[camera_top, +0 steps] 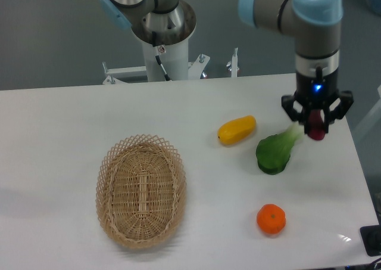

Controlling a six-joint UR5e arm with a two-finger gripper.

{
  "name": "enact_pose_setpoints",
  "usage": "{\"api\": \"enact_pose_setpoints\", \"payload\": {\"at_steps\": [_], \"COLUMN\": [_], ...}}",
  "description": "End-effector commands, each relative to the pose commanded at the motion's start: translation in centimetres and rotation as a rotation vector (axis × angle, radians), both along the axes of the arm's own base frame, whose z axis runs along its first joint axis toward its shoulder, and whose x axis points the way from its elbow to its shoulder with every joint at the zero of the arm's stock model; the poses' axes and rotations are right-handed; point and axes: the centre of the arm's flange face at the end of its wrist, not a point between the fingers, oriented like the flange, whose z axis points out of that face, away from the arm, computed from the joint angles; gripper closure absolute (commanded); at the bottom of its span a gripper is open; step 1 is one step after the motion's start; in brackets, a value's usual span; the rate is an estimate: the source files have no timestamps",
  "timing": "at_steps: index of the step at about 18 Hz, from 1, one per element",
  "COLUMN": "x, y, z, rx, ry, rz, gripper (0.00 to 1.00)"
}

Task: Pick up the sweet potato from the table

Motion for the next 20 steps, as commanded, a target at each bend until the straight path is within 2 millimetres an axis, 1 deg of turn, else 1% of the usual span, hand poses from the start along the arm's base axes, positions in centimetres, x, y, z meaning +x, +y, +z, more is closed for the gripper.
{"api": "enact_pose_setpoints", "payload": {"at_steps": [2,5,6,13,20], "x": [-0.32,-0.34,-0.44,-0.07,0.10], "y": [-0.65,-0.86,-1.04,-0.37,-0.28], "z": [0.03,-0.28,-0.05,0.28,-0.04], "rx": [-0.001,-0.015,-0.016,-0.012,-0.019], "ry": [-0.003,-0.003,0.001,0.006,0.002], "rz": [0.009,-0.024,-0.020,-0.033,-0.038], "gripper": [0.73,0.73,0.73,0.73,0.73]}}
